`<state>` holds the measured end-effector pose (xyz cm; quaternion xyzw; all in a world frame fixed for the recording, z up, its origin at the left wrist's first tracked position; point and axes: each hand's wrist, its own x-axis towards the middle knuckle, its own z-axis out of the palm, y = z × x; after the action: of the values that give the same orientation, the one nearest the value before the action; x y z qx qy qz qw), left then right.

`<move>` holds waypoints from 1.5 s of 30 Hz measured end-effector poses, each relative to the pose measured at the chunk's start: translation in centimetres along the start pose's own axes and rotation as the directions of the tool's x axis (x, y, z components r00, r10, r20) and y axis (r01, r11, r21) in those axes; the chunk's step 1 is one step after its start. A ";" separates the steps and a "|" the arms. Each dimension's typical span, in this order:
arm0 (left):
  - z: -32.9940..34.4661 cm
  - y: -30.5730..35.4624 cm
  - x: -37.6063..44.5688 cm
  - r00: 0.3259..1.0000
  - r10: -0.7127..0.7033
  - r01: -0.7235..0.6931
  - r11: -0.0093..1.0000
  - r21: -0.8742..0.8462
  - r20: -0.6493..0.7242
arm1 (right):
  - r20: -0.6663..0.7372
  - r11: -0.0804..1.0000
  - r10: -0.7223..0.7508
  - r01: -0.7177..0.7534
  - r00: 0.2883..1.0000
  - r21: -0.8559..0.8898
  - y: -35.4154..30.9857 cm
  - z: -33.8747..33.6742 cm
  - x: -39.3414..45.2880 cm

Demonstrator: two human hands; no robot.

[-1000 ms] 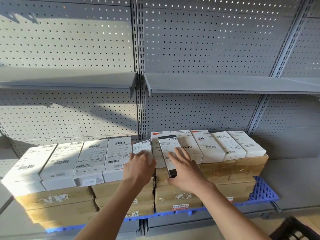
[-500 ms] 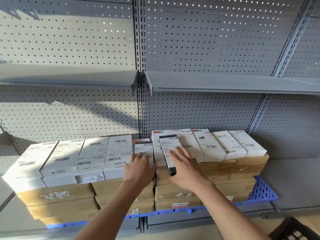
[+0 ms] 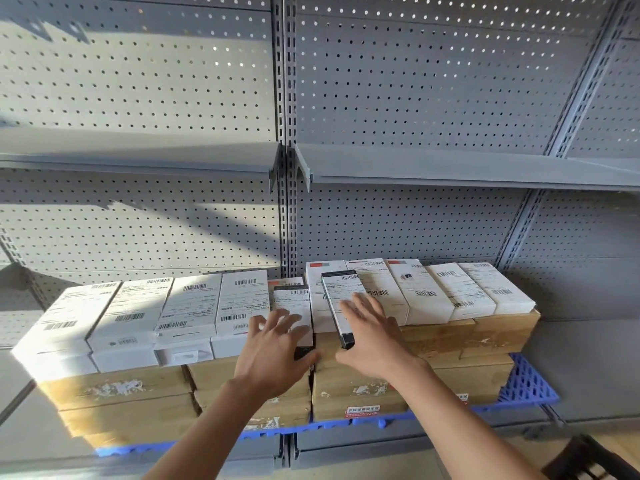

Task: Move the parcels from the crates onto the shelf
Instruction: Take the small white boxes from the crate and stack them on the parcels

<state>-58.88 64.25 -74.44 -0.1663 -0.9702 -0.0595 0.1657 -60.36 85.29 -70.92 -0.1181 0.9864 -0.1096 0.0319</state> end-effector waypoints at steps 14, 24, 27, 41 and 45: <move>1.0 -0.7 1.4 0.999 0.028 -0.031 0.997 -0.065 -0.039 | -0.202 0.991 -0.084 0.103 0.976 0.088 -0.8 1.4 1.3; 2.1 -1.4 1.8 1.000 0.005 -0.007 0.994 -0.109 -0.019 | -0.290 0.992 -0.123 0.121 0.949 -0.027 -1.5 1.7 2.2; 1.9 -1.3 1.9 1.000 0.003 -0.006 0.988 -0.154 -0.020 | -0.309 0.992 -0.115 0.127 0.944 0.016 -1.2 2.0 2.0; 2.4 -1.7 1.7 0.999 -0.035 0.034 0.990 -0.136 -0.009 | -0.372 0.977 -0.159 0.199 0.915 0.071 0.3 3.5 2.5; 2.6 -2.2 2.0 0.997 -0.078 0.076 0.990 -0.115 -0.016 | -0.350 0.978 -0.170 0.201 0.921 0.052 0.3 3.4 3.3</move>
<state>-62.14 63.26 -76.31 -0.1372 -0.9692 -0.1229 0.1632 -63.31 84.06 -74.45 -0.1885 0.9555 -0.1737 -0.1462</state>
